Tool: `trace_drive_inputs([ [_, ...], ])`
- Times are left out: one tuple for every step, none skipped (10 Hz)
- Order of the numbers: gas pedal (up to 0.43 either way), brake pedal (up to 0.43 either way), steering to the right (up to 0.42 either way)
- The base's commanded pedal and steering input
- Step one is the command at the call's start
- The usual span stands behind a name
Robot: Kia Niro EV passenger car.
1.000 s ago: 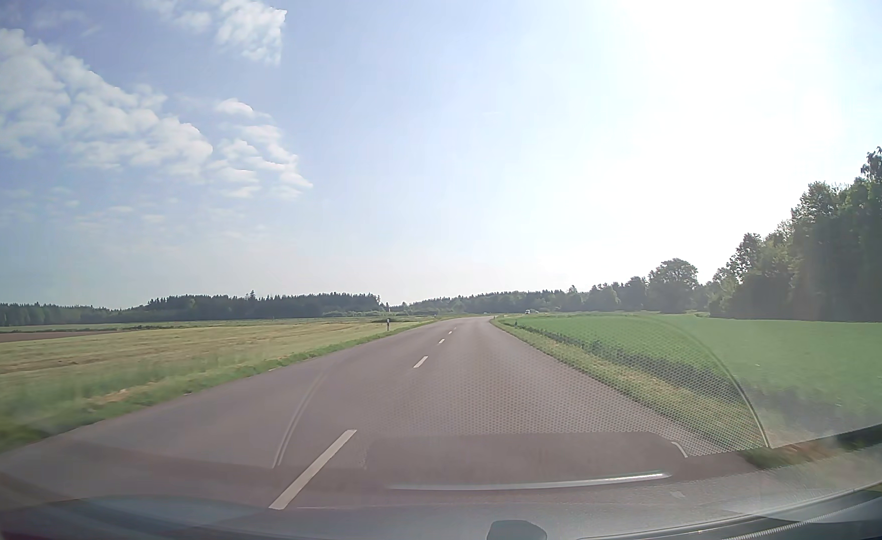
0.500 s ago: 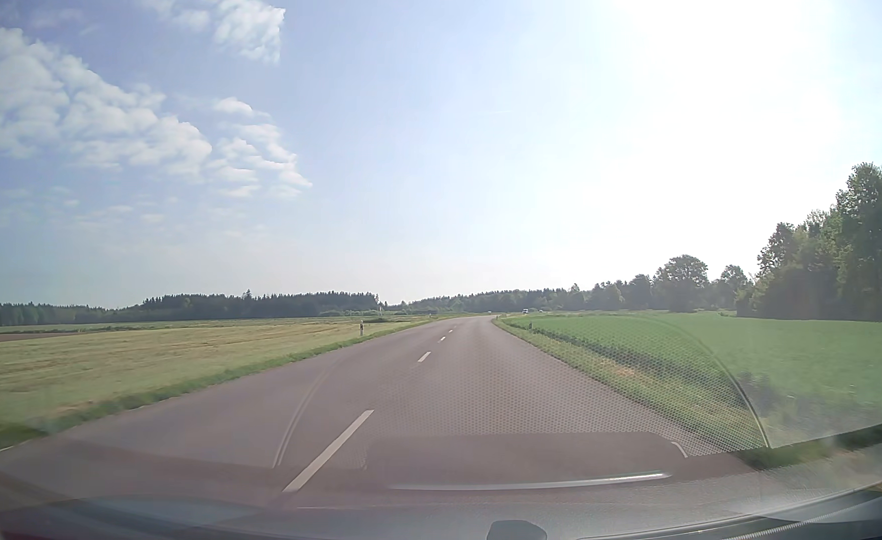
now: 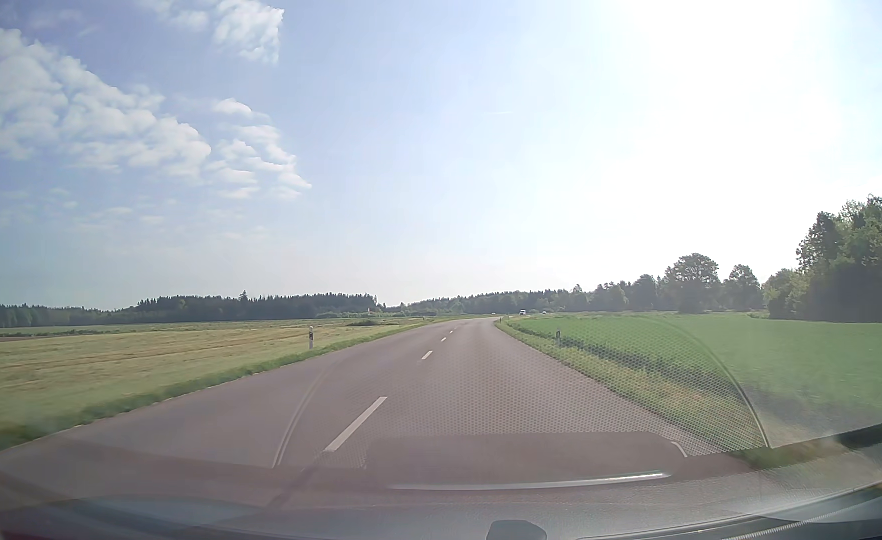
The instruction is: Follow the waypoints while adhering to traffic rules and regulations
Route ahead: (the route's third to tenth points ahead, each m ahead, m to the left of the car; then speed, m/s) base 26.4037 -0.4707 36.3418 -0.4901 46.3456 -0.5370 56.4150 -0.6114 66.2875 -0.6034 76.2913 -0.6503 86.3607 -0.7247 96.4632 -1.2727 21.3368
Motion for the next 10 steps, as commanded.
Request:
trace_drive_inputs([
  [0.189, 0.000, -0.001],
  [0.169, 0.000, -0.001],
  [0.169, 0.000, -0.001],
  [0.169, 0.000, -0.001],
  [0.169, 0.000, -0.001],
  [0.169, 0.000, -0.001],
  [0.169, 0.000, -0.001],
  [0.169, 0.000, -0.001],
  [0.169, 0.000, -0.001],
  [0.150, 0.000, -0.001],
])
